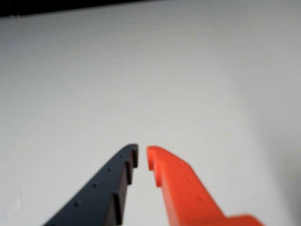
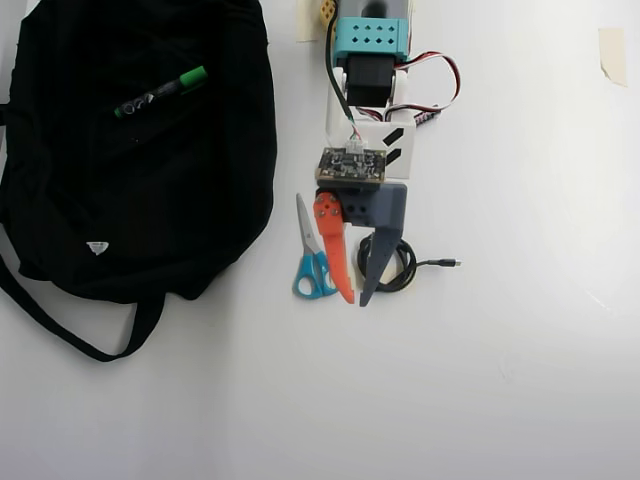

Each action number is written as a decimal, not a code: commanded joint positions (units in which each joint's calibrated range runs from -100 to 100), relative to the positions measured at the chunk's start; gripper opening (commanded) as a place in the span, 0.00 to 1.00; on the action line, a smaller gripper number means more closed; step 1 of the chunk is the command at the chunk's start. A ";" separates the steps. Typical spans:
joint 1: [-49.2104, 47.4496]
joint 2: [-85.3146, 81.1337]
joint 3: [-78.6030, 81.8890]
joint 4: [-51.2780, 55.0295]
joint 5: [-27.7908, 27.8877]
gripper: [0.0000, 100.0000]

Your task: Put the green marker into the black bag

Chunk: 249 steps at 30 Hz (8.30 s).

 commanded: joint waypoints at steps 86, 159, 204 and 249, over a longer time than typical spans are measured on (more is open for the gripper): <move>-5.21 -2.12 -19.85 71.27 -0.26 0.02; -7.75 -44.69 36.31 42.68 -4.40 0.02; -3.86 -45.52 37.30 40.61 -4.40 0.02; -16.28 -46.52 43.77 40.70 -3.98 0.02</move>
